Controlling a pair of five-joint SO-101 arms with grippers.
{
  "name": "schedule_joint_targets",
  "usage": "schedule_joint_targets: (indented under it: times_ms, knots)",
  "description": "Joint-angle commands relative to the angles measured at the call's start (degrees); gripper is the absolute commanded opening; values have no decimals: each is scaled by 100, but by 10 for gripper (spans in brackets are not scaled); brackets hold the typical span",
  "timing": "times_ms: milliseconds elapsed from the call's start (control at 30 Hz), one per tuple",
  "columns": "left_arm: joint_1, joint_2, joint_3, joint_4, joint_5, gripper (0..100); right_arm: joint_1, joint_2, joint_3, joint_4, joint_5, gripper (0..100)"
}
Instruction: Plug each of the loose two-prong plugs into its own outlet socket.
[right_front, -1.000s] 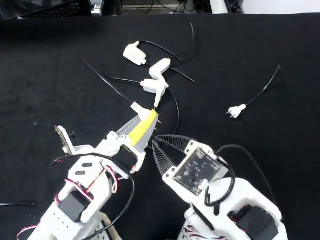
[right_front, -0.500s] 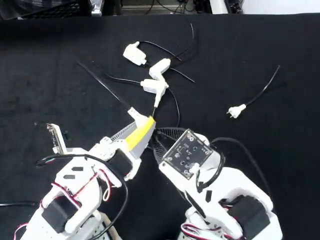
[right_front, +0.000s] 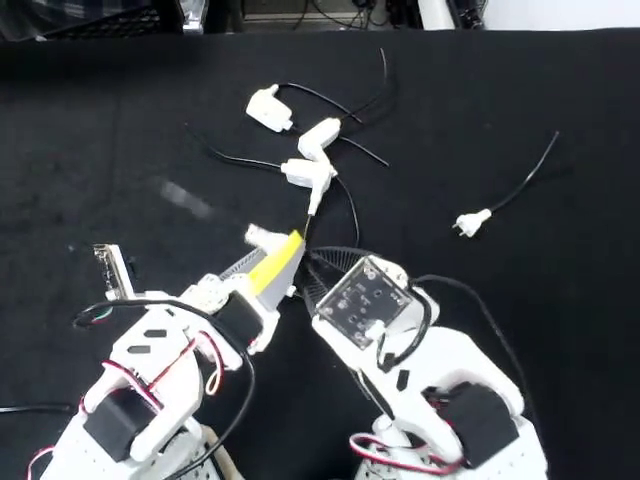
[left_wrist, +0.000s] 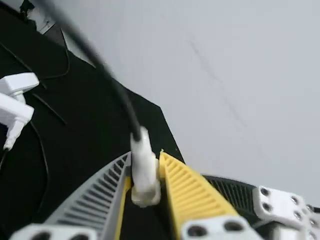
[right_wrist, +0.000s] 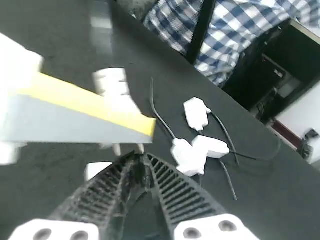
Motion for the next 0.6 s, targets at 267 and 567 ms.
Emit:
schedule_joint_targets:
  times_ms: [267, 567]
  knots:
    - [295, -79, -646, 114, 123, 30, 378, 180, 242, -352, 62, 12]
    - [778, -70, -646, 448, 97, 30, 387, 180, 242, -369, 62, 12]
